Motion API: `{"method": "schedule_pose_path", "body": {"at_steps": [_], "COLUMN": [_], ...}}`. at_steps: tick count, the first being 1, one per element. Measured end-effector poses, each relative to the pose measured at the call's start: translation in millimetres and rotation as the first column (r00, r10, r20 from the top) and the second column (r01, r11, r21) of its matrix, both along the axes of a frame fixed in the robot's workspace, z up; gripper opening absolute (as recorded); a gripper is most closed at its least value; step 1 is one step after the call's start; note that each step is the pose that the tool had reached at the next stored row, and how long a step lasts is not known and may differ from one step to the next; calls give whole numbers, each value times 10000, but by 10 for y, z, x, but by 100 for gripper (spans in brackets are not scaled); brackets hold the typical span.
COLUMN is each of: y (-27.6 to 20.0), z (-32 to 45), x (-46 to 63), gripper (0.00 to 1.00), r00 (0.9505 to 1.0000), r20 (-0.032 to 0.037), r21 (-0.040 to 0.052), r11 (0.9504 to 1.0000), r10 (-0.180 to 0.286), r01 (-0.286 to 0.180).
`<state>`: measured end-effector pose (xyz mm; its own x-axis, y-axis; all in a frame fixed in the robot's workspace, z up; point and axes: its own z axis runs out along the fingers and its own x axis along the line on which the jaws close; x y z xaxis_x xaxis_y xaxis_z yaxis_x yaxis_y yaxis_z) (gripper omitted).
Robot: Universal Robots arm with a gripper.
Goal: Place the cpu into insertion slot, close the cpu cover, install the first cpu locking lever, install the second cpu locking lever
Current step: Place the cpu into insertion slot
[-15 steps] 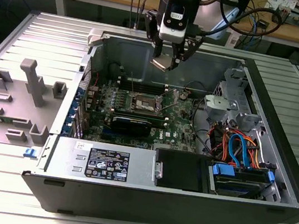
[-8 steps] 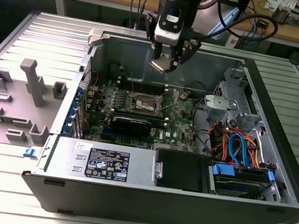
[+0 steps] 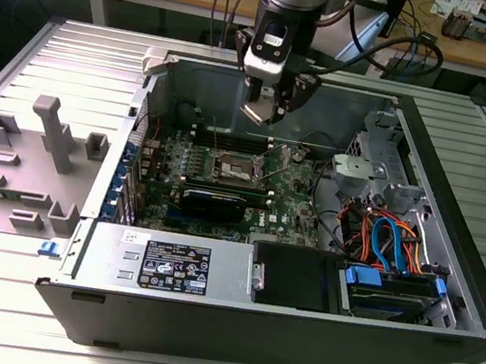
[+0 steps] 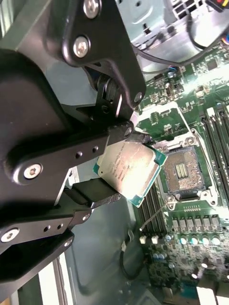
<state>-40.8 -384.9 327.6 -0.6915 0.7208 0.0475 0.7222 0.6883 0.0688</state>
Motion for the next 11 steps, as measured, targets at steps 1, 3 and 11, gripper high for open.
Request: {"method": "schedule_pose_path", "body": {"at_steps": [1, 3, 11], "y": [0, 0, 0], "z": [-16, -60, -142], "x": [0, 0, 0], "gripper": [54, 54, 54], "r00": [9998, 9981, 9858], "r20": [0, -1, 4], "r21": [-1, -2, -34], "r11": [9998, 9981, 9858], "r10": [-174, -609, -1682], "r01": [174, 609, 1682]}}
